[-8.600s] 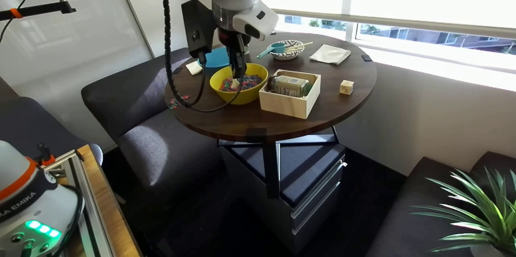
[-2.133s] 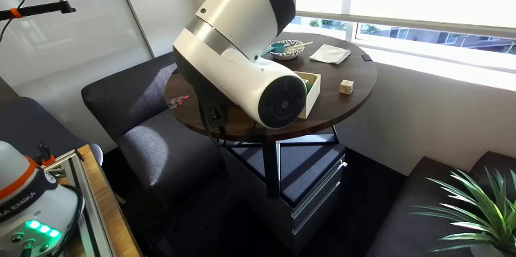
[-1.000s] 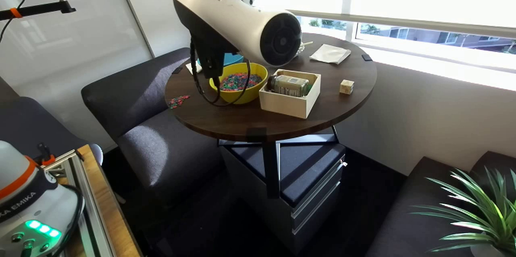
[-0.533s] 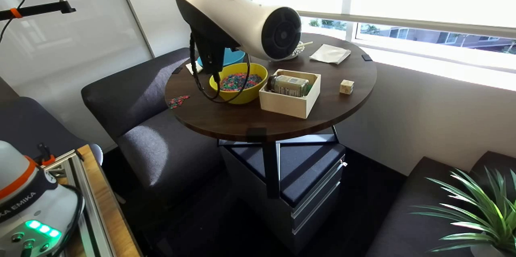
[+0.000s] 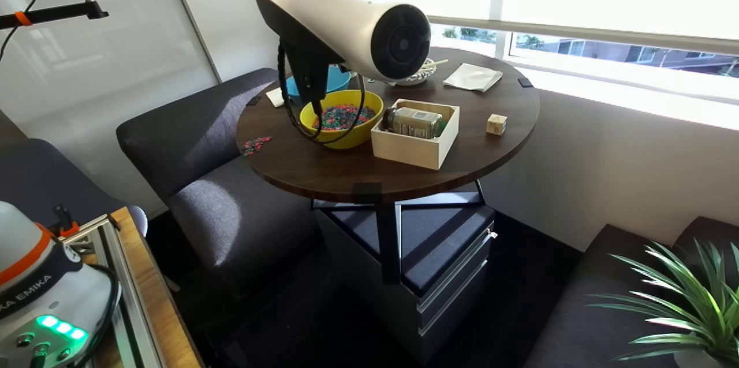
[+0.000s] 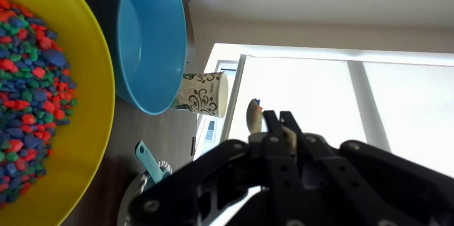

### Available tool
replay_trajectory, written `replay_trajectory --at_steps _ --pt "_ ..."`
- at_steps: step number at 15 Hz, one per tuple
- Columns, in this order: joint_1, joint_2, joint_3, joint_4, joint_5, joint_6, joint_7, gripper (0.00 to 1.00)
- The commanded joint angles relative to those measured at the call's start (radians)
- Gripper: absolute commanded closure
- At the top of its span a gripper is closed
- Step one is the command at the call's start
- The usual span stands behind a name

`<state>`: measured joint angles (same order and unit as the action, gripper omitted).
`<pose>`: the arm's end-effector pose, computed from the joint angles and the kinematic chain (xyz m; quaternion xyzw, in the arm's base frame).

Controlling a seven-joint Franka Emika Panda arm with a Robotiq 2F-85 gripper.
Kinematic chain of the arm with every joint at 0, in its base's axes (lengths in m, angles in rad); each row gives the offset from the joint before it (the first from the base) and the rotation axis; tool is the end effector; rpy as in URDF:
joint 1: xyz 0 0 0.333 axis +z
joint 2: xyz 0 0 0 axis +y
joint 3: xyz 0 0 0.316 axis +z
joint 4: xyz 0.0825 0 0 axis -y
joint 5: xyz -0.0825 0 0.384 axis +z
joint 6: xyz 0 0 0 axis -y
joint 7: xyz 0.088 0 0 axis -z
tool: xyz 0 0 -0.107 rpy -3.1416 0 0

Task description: Take a spoonful of the contents of the yellow bowl and put them in the cup

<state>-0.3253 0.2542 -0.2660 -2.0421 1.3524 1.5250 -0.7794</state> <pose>0.5172 -0.2099 0.3495 -0.7606 0.1417 -0.1368 0.6186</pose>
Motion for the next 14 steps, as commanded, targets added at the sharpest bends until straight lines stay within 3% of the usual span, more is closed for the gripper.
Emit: replay_trajectory --at_steps 1,14 --pt "0.038 0.024 0.021 0.039 0.033 0.055 0.047 0.99" --pt "0.142 0.176 0.129 0.238 0.069 0.137 0.174 0.99"
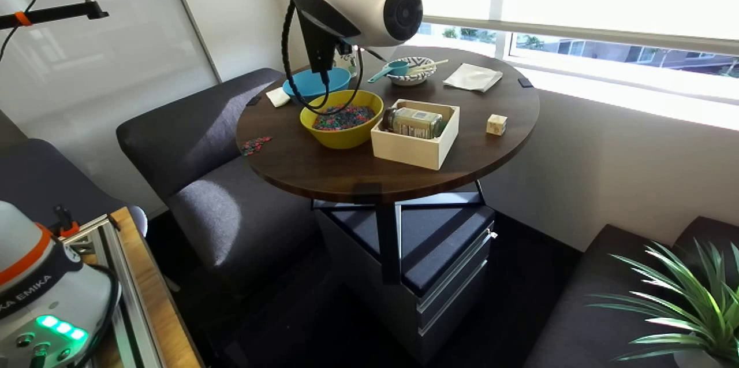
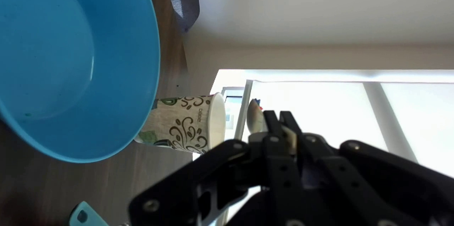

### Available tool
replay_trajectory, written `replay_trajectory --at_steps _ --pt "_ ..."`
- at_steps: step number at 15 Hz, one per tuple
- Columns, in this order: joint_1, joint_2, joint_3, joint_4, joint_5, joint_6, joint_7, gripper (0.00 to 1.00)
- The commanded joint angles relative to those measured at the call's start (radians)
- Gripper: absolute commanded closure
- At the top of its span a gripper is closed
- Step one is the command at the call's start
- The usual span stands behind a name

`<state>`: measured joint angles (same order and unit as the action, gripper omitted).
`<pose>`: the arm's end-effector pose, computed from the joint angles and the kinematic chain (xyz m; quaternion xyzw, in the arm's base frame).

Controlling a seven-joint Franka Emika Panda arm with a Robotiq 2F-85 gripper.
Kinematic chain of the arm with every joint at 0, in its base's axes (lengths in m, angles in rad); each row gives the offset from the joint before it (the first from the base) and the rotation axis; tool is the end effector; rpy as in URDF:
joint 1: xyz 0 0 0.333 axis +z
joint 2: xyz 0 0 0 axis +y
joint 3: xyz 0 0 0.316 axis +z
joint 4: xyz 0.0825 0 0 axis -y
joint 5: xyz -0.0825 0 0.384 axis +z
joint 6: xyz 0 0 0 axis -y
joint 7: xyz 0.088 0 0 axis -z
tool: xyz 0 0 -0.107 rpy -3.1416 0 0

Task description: Take a spoonful of the contents of the yellow bowl and put them in the cup

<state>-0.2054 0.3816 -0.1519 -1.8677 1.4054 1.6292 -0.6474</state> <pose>0.6059 -0.1113 0.3434 -0.7712 0.1238 -0.0802 0.6193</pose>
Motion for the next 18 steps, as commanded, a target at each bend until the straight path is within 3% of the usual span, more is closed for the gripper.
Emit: replay_trajectory --at_steps 1,12,18 --pt "0.03 0.059 0.02 0.079 0.011 0.043 0.05 0.99" --pt "0.08 0.167 0.057 0.237 -0.043 0.155 0.129 0.99" --pt "0.099 0.168 0.064 0.263 -0.137 0.218 0.096 0.99"
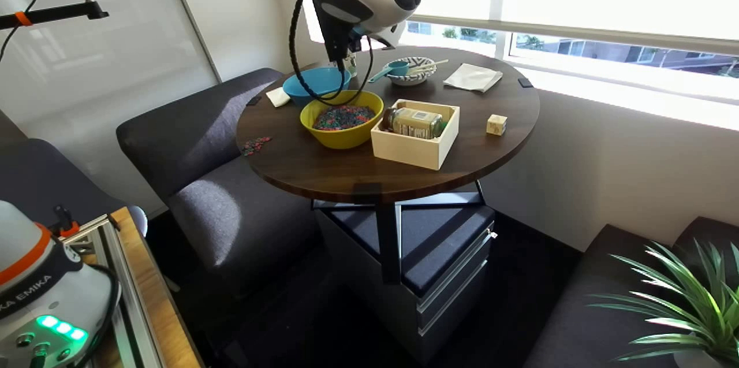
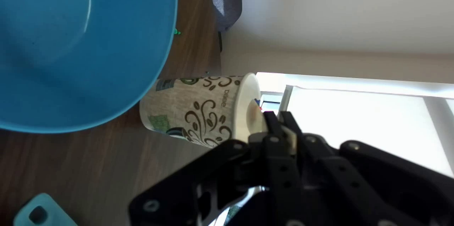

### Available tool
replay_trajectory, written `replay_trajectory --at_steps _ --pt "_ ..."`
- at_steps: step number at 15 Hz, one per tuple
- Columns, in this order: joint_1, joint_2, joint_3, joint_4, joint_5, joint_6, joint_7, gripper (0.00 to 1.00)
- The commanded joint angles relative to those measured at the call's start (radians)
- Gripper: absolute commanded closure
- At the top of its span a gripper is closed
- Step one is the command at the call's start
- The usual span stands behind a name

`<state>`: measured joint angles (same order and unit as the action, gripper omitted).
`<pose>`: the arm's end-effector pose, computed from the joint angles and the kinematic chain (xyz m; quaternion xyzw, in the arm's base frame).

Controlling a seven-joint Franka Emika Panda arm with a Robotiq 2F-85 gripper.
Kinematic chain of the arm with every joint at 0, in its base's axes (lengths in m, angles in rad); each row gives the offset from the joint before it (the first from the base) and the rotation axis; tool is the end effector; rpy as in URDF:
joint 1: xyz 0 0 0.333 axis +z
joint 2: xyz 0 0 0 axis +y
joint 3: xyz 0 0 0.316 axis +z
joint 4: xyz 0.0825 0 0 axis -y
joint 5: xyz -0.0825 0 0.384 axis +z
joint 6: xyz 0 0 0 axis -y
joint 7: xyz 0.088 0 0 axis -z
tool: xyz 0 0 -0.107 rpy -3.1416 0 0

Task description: Take a spoonful of the contents of the yellow bowl and put them in the cup

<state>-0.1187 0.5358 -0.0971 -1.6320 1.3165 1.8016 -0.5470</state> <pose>0.6780 -0.0559 0.3329 -0.8226 0.1095 -0.0703 0.5536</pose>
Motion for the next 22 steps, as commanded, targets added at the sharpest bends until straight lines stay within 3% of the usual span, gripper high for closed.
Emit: replay_trajectory --at_steps 1,7,14,22 --pt "0.015 0.012 0.013 0.03 -0.061 0.063 -0.012 0.99" --pt "0.026 -0.005 0.045 0.04 -0.109 0.157 -0.077 0.99" --pt "0.031 -0.06 0.058 0.032 -0.275 0.18 -0.162 0.99" --pt "0.027 -0.101 0.087 0.011 -0.272 0.29 -0.346 0.99"
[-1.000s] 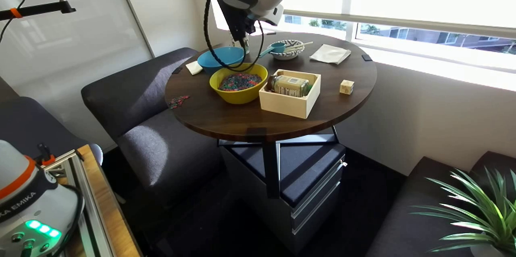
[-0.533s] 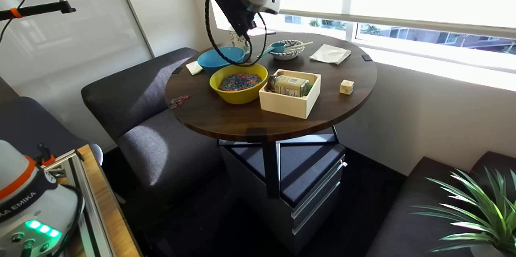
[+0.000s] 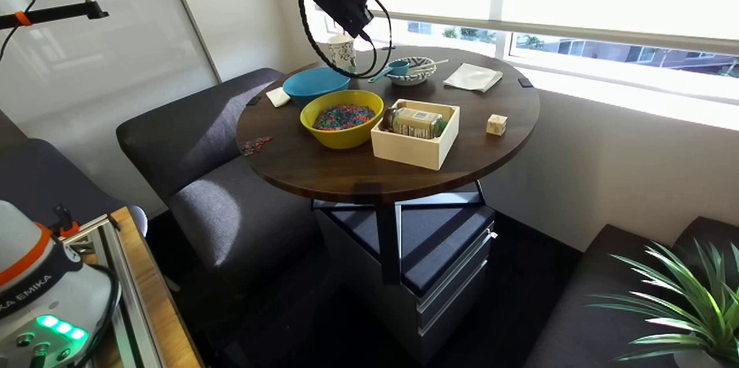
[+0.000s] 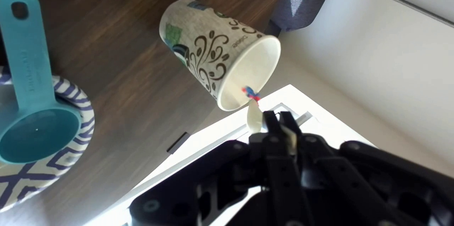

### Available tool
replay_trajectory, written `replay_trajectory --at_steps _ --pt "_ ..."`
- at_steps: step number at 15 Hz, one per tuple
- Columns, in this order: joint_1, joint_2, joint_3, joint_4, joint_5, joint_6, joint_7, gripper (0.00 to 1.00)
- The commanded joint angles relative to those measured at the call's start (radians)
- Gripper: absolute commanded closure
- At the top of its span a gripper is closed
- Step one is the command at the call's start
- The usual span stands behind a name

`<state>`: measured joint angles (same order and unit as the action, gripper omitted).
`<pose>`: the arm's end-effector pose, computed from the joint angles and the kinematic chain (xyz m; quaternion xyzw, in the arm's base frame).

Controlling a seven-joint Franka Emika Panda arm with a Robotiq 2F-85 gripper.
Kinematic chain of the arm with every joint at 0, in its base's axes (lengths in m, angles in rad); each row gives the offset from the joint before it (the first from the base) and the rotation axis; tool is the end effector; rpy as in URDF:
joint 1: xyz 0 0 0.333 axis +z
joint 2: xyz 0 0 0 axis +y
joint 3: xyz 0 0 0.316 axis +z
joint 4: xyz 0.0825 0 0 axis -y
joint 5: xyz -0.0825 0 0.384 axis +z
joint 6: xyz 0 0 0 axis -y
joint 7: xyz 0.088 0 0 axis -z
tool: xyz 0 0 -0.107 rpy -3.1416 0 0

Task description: Take a spoonful of the contents of the yellow bowl and put them in the cup

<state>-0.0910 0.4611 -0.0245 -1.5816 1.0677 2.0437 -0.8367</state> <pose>0.6962 -0.0296 0.3963 -0.8894 -0.0891 -0.2066 0.3980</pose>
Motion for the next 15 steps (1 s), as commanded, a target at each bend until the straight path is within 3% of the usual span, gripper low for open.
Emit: replay_trajectory --at_steps 1,8,11,15 --pt "-0.001 -0.027 0.016 -0.042 -0.025 0.057 -0.072 0.99" --pt "-0.019 -0.04 0.027 -0.051 -0.026 0.046 -0.156 0.99" --pt "-0.084 -0.065 0.024 -0.046 0.039 -0.109 -0.057 0.99" --pt "-0.169 -0.135 -0.06 -0.136 -0.011 -0.351 0.046 0.99"
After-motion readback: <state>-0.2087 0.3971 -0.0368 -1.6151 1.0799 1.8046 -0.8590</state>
